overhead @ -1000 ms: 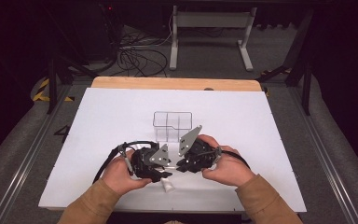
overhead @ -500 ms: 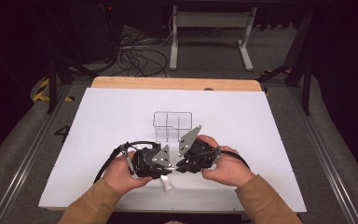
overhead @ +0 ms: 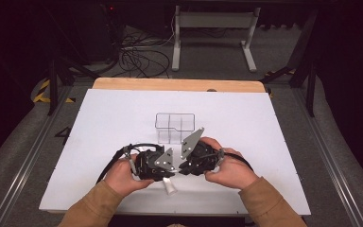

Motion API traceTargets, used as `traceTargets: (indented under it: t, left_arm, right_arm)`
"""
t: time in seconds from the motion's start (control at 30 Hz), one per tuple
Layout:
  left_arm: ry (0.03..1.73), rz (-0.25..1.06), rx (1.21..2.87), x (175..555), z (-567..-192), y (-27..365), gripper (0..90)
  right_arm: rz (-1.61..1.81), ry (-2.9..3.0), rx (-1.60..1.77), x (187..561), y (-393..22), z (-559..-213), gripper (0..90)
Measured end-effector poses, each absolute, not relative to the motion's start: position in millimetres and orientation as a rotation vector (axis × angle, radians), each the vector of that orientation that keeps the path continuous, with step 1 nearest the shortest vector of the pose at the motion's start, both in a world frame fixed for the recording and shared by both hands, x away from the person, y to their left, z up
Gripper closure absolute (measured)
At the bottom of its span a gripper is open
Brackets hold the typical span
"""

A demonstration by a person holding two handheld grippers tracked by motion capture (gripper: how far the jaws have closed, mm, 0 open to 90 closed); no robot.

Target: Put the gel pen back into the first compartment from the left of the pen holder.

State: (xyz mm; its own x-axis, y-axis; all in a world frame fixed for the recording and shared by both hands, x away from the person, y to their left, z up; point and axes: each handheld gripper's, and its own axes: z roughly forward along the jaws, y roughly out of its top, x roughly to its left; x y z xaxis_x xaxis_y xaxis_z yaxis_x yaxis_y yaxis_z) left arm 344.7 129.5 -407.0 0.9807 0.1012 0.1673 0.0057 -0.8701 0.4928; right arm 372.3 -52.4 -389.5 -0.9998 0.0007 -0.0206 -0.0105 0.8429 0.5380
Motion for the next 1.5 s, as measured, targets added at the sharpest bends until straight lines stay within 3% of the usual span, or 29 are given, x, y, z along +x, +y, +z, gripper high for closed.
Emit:
traceTargets:
  t: [0.13,0.73,1.07,1.5]
  left_arm:
    - [0.085,0.270,2.615,345,-408,130,78.8]
    - [0.147,0.274,2.502,350,-394,150,78.7]
    - [0.172,0.273,2.420,353,-384,163,78.7]
    - [0.274,0.253,2.240,367,-367,176,78.7]
  right_arm:
    - [0.925,2.978,0.020,373,-54,-390,68.1]
    - [1.322,2.624,0.295,359,-79,-381,33.0]
    - [1.427,2.448,0.464,352,-91,-391,25.6]
    - [1.523,2.349,0.585,352,-109,-401,22.5]
